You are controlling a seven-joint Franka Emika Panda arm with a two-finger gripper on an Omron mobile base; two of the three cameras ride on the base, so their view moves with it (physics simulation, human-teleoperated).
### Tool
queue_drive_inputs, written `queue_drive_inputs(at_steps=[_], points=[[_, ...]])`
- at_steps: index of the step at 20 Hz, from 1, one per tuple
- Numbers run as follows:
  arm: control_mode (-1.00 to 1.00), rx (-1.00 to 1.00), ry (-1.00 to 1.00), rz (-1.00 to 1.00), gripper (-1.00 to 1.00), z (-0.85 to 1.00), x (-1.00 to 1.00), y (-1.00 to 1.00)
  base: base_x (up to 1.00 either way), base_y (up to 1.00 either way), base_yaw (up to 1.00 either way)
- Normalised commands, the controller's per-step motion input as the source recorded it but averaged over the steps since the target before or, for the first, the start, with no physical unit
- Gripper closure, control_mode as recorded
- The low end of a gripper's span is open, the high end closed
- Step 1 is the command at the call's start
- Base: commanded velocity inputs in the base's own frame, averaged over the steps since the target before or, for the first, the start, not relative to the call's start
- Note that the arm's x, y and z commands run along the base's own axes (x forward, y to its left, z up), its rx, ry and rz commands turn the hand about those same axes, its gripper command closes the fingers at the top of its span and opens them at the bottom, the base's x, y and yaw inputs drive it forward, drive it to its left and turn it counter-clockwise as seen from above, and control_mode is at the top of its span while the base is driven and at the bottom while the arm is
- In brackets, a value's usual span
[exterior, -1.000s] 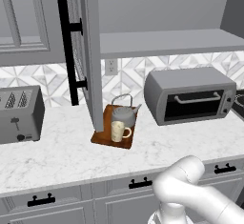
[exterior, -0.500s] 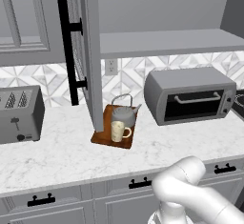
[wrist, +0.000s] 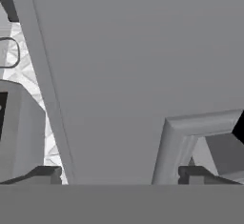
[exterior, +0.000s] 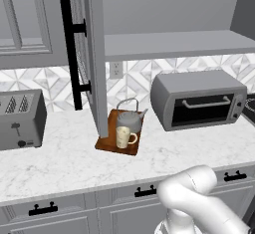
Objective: Pick the kettle from the counter and place it on the tray. Then pick the mug from the cabinet and place it on the tray. Then close the cabinet doors.
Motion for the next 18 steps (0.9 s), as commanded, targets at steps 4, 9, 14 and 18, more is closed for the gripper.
queue_drive_inputs(at_steps=[4, 9, 14, 18], points=[[-1.0, -0.27, 0.24, -0.16, -1.0, 0.33, 0.11, 0.59, 0.0, 0.0, 0.0], [-1.0, -0.28, 0.24, -0.13, -1.0, 0.21, 0.28, 0.53, 0.0, 0.0, 0.0], [-1.0, -0.23, 0.19, -0.08, -1.0, 0.04, 0.49, 0.48, 0.0, 0.0, 0.0], [-1.0, -0.14, 0.12, -0.05, -1.0, 0.0, 0.62, 0.35, 0.0, 0.0, 0.0]])
